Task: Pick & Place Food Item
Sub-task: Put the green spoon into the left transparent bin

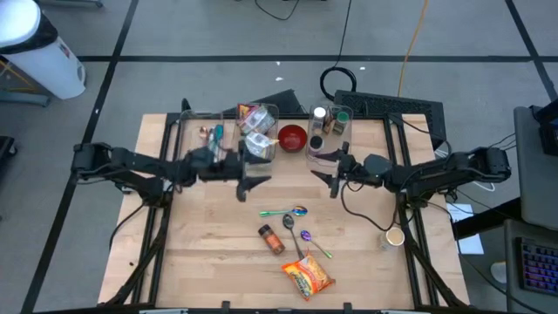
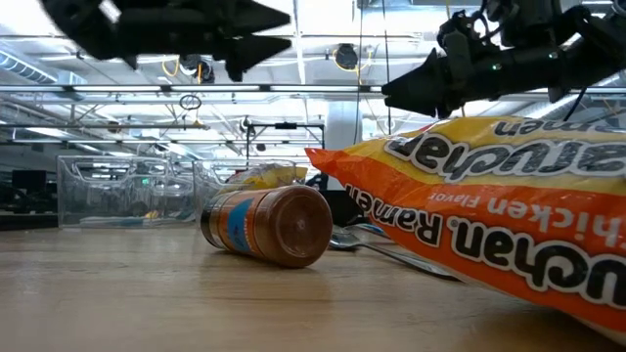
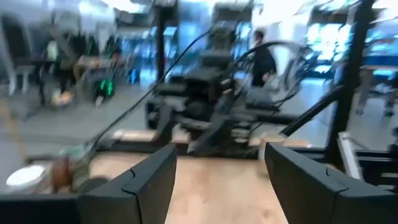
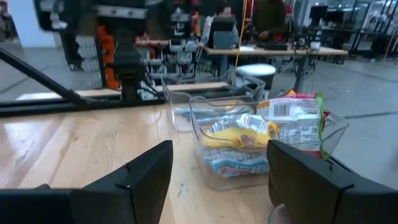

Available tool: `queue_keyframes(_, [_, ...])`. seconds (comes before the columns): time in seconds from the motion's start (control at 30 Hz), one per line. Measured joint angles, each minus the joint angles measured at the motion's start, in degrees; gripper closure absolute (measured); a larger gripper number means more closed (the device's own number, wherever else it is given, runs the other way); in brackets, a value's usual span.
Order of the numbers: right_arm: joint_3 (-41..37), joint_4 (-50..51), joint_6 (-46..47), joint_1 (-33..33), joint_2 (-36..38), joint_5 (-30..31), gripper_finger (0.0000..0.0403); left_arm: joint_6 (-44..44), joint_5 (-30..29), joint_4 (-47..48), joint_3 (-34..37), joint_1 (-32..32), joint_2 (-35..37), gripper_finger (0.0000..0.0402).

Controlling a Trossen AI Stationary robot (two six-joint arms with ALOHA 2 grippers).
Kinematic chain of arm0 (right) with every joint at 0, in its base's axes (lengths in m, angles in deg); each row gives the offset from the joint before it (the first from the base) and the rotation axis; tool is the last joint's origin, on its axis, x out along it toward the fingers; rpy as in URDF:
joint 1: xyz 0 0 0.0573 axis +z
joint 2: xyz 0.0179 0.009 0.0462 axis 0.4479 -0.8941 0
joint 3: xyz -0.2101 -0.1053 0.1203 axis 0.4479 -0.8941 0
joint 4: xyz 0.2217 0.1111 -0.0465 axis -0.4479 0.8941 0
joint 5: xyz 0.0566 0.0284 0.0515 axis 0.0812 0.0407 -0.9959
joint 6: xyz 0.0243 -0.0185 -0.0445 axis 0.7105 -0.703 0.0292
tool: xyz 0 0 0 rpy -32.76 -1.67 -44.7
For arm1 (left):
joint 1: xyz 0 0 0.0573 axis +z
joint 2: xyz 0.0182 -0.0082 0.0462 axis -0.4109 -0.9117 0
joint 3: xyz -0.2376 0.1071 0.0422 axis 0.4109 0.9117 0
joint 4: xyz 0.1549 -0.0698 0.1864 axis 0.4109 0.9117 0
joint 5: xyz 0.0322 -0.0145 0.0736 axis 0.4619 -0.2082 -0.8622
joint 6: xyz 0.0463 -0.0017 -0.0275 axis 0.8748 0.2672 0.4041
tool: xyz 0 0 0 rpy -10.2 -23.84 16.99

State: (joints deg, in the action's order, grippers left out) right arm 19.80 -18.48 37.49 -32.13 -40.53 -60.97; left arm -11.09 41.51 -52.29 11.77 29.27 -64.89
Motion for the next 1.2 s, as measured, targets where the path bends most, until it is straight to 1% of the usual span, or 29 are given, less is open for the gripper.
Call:
queue_keyframes(0.07, [-1.3, -2.5, 0.0, 0.0, 0.0, 0.0, 0.0149, 2.1, -0.7, -6.5, 3.1, -1.5, 0.0, 0.0151])
queue_keyframes(0.13, [-2.3, -5.0, 0.0, 0.0, 0.0, 0.0, 0.0149, 3.3, -1.6, -10.3, 4.7, -2.4, 0.0, 0.0151])
queue_keyframes(0.2, [-2.5, -7.0, 0.1, 0.2, 0.0, -1.5, 0.0149, 3.1, -1.7, -11.5, 5.1, -2.7, 0.0, 0.0151])
queue_keyframes(0.3, [-2.5, -9.7, -0.1, 1.3, 0.0, -7.2, 0.0149, 2.7, -1.4, -11.2, 4.6, -3.2, -0.1, 0.0151])
queue_keyframes(0.37, [-1.9, -9.9, -0.4, 2.7, 0.0, -7.4, 0.0149, 2.7, -1.5, -11.3, 4.5, -3.4, -0.2, 0.0151])
queue_keyframes(0.47, [0.7, -4.4, -2.7, 5.1, 0.0, -4.5, 0.0149, 2.7, -1.4, -11.4, 4.5, -3.7, -0.2, 0.0151])
queue_keyframes(0.57, [6.0, 8.0, -6.2, 7.5, -0.7, -4.2, 0.0149, 2.9, -1.4, -11.8, 4.5, -3.7, -0.2, 0.0151])
queue_keyframes(0.63, [10.2, 16.0, -8.2, 9.1, -2.2, -4.2, 0.0149, 2.9, -1.4, -12.2, 4.5, -3.7, -0.2, 0.0151])
queue_keyframes(0.7, [13.8, 21.8, -9.7, 10.7, -4.3, -3.9, 0.0149, 2.8, -1.4, -12.6, 4.5, -3.7, -0.2, 0.0151])
queue_keyframes(0.83, [20.0, 29.8, -11.6, 13.9, -9.9, 0.3, 0.0149, 1.2, -1.4, -13.0, 4.5, -3.7, -0.2, 0.0151])
queue_keyframes(0.9, [22.3, 33.0, -11.9, 15.0, -13.3, 1.9, 0.0149, 1.1, -1.3, -13.0, 4.5, -3.7, -0.2, 0.0151])
queue_keyframes(0.97, [23.8, 35.7, -11.4, 16.0, -16.5, 2.0, 0.0149, 1.4, -1.3, -12.9, 4.5, -3.7, -0.2, 0.0151])
queue_keyframes(1.2, [24.7, 36.4, -8.1, 17.4, -26.2, 2.0, 0.0149, 4.4, -1.3, -12.2, 4.5, -3.7, 1.1, 0.0151])
